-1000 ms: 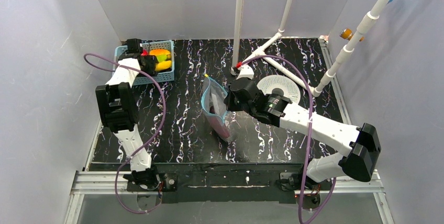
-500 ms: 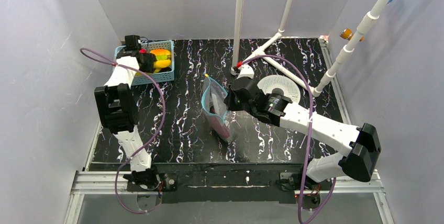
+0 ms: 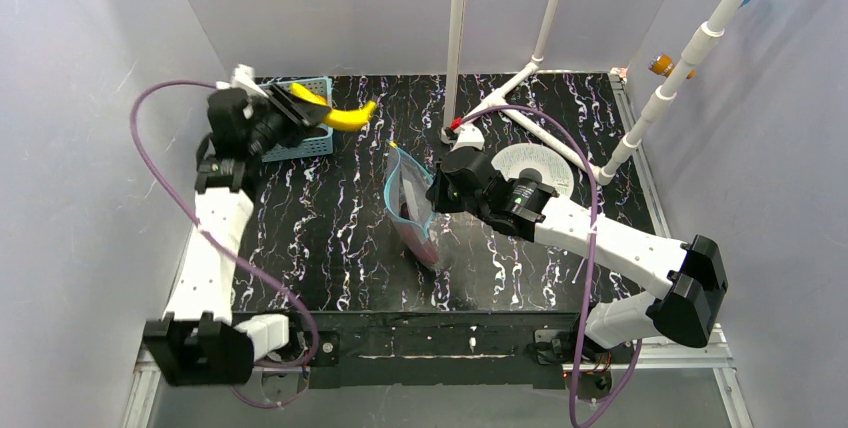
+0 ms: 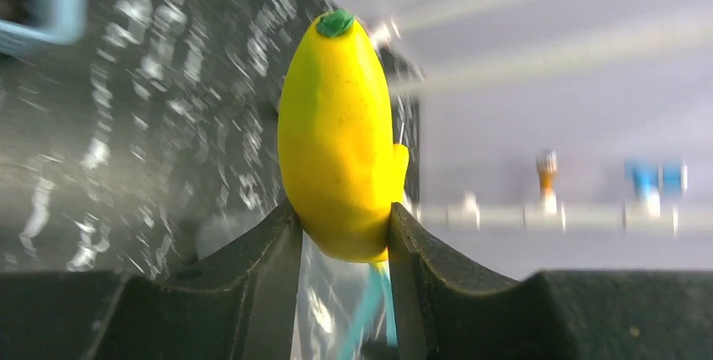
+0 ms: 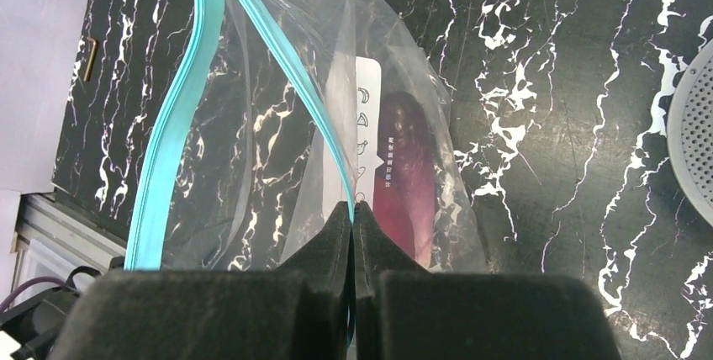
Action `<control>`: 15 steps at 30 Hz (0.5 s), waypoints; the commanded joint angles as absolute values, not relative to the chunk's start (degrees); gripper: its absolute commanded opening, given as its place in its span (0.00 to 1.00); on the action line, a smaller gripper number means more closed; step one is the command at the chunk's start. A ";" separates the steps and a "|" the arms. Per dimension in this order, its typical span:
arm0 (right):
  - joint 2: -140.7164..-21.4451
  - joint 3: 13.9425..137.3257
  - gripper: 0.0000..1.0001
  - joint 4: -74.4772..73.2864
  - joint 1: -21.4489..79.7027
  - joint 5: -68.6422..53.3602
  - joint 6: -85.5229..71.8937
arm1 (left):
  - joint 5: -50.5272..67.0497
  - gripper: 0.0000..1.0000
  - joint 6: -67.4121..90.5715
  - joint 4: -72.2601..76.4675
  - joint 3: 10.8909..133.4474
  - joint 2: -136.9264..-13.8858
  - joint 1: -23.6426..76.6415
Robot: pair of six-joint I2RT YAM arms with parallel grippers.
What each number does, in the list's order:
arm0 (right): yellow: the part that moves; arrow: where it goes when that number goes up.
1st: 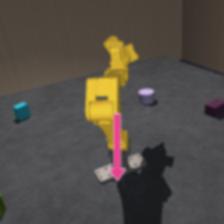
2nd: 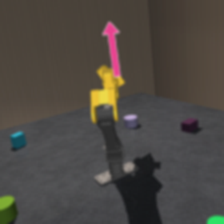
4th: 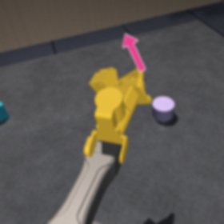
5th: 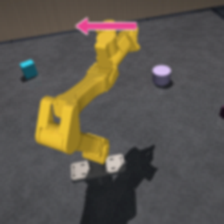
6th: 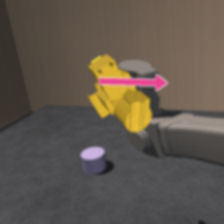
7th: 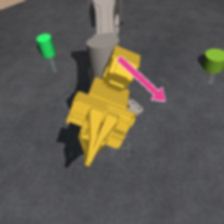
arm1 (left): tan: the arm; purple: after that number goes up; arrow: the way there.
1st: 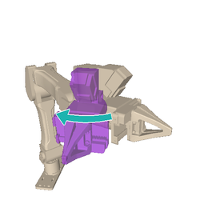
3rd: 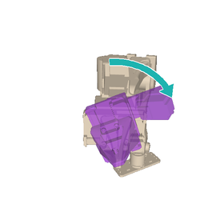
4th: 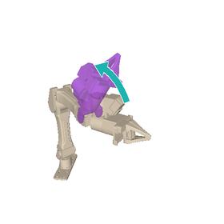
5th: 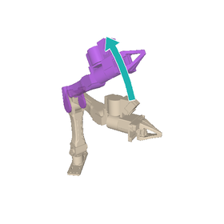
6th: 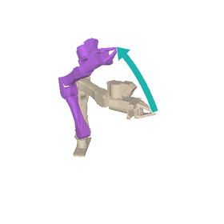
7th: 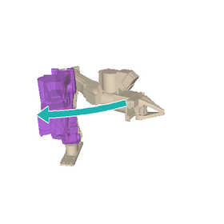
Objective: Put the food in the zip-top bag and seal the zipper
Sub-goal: Pick up the fake fruit from the bin, then place the fake fruit in the zipper food storage bag.
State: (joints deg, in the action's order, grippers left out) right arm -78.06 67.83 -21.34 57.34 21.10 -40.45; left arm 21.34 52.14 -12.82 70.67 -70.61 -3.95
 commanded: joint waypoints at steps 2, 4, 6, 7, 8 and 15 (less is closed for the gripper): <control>-76.85 69.96 0.01 -22.22 57.04 22.81 -39.40 | 32.77 0.04 38.85 -16.30 62.00 -58.13 8.30; -77.08 70.57 0.01 -23.59 57.04 24.40 -38.42 | 32.15 0.03 35.20 -23.00 62.99 -54.72 10.17; -77.15 71.08 0.01 -24.97 57.07 26.03 -37.88 | 31.05 0.03 31.84 -29.89 65.07 -52.03 10.58; -77.09 71.29 0.01 -25.47 57.04 26.54 -37.73 | 30.84 0.03 30.38 -32.87 66.21 -51.14 10.70; -76.94 71.42 0.01 -25.97 57.12 26.99 -37.48 | 30.78 0.02 29.27 -35.68 67.10 -50.43 10.69; -76.98 73.49 0.01 -25.35 59.06 24.71 -33.59 | 34.98 0.00 32.29 -45.99 67.96 -47.91 10.99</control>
